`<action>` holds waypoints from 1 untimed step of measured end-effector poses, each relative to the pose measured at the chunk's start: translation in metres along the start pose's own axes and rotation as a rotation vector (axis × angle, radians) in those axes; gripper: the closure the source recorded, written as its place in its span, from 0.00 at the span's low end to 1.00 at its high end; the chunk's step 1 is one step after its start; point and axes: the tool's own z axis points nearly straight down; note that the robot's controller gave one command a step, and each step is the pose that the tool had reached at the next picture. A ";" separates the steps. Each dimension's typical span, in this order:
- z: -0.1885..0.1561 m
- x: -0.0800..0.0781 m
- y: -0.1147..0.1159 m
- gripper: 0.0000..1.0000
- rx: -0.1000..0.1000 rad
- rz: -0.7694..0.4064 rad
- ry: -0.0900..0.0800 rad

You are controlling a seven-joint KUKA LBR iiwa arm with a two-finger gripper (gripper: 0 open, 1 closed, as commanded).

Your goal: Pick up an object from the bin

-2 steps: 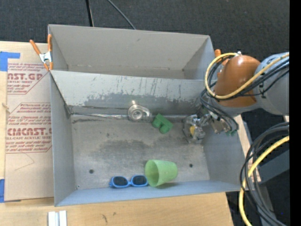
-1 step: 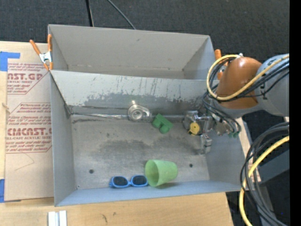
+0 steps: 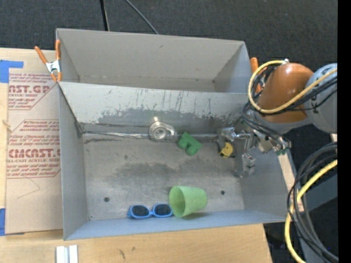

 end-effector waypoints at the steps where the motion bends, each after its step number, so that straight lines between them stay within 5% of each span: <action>1: -0.001 -0.001 -0.001 1.00 0.004 -0.001 -0.004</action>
Offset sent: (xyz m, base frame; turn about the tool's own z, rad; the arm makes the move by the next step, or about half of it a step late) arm 0.0000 0.0000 0.0000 0.0000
